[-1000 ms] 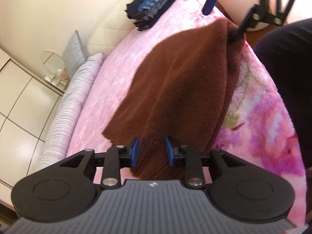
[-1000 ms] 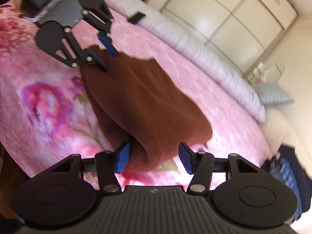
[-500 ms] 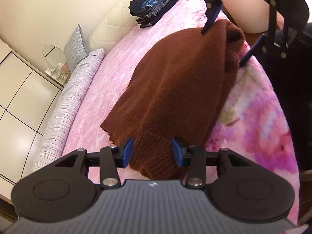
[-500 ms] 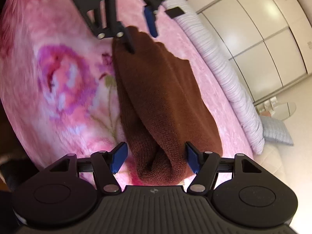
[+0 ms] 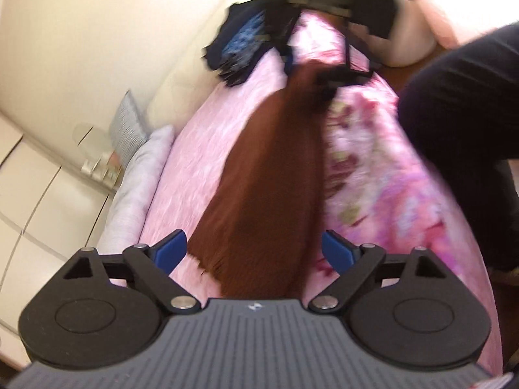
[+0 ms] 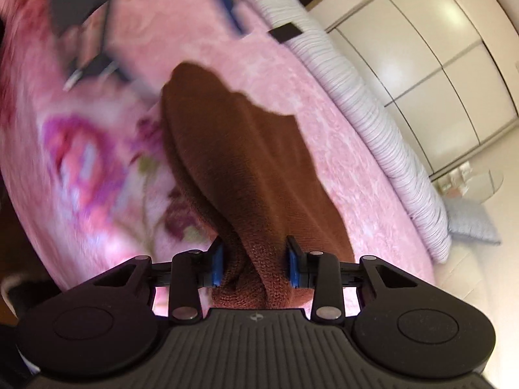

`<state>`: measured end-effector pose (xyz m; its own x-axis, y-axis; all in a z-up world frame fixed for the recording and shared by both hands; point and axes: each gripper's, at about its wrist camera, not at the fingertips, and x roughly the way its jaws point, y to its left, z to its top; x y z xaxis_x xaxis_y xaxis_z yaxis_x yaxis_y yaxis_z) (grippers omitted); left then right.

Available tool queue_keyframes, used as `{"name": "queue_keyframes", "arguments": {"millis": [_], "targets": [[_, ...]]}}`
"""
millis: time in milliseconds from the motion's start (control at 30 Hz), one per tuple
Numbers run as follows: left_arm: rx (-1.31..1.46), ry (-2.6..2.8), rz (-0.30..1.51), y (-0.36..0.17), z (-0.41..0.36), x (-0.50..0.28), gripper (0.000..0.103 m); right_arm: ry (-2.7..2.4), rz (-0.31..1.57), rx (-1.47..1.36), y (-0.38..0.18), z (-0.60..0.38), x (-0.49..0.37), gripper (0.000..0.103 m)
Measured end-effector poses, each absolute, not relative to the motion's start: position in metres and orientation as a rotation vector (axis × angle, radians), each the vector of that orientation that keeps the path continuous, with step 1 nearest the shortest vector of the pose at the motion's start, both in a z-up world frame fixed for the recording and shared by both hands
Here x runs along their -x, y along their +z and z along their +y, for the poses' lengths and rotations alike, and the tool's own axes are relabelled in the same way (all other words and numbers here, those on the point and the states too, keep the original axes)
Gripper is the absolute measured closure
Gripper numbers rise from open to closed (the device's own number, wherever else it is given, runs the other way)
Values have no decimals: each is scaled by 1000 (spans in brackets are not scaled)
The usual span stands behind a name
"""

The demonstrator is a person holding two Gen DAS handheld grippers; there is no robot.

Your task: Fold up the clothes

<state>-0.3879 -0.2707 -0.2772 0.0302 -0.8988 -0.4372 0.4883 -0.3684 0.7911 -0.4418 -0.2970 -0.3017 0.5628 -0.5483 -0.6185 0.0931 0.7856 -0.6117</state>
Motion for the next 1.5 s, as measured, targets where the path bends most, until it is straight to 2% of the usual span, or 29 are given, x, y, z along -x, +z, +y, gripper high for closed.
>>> {"name": "queue_keyframes", "arguments": {"millis": [133,233,300,400,433,667,833,1000,1167,1333,1400,1500], "targets": [[-1289,-1529,-549,-304,-292,399,18,-409,867,490,-279,-308,439,68],[-1320,-1485,-553,-314,-311,393,32,-408,863,471,-274,-308,441,68],[-1342,-1473,-510,-313,-323,388,60,-402,870,477,-276,-307,442,68],[-1361,-1495,-439,-308,-335,382,79,-392,882,501,-283,-301,443,67],[-1359,-1508,-414,-305,-337,381,81,-393,886,520,-288,-297,443,66],[-1341,-1548,-336,-295,-343,374,82,-397,949,699,-329,-270,436,45],[-1342,-1560,-318,-290,-345,372,82,-397,989,806,-352,-266,427,44],[-1339,-1565,-311,-291,-345,370,82,-389,1017,851,-362,-273,417,49],[-1338,-1561,-317,-292,-343,370,81,-384,1009,825,-359,-281,414,62],[-1350,-1536,-357,-298,-339,371,72,-389,981,790,-349,-285,416,68],[-1382,-1505,-418,-304,-336,374,59,-391,975,787,-343,-284,415,69],[-1434,-1467,-497,-314,-334,378,58,-398,962,777,-333,-284,415,70]]}}
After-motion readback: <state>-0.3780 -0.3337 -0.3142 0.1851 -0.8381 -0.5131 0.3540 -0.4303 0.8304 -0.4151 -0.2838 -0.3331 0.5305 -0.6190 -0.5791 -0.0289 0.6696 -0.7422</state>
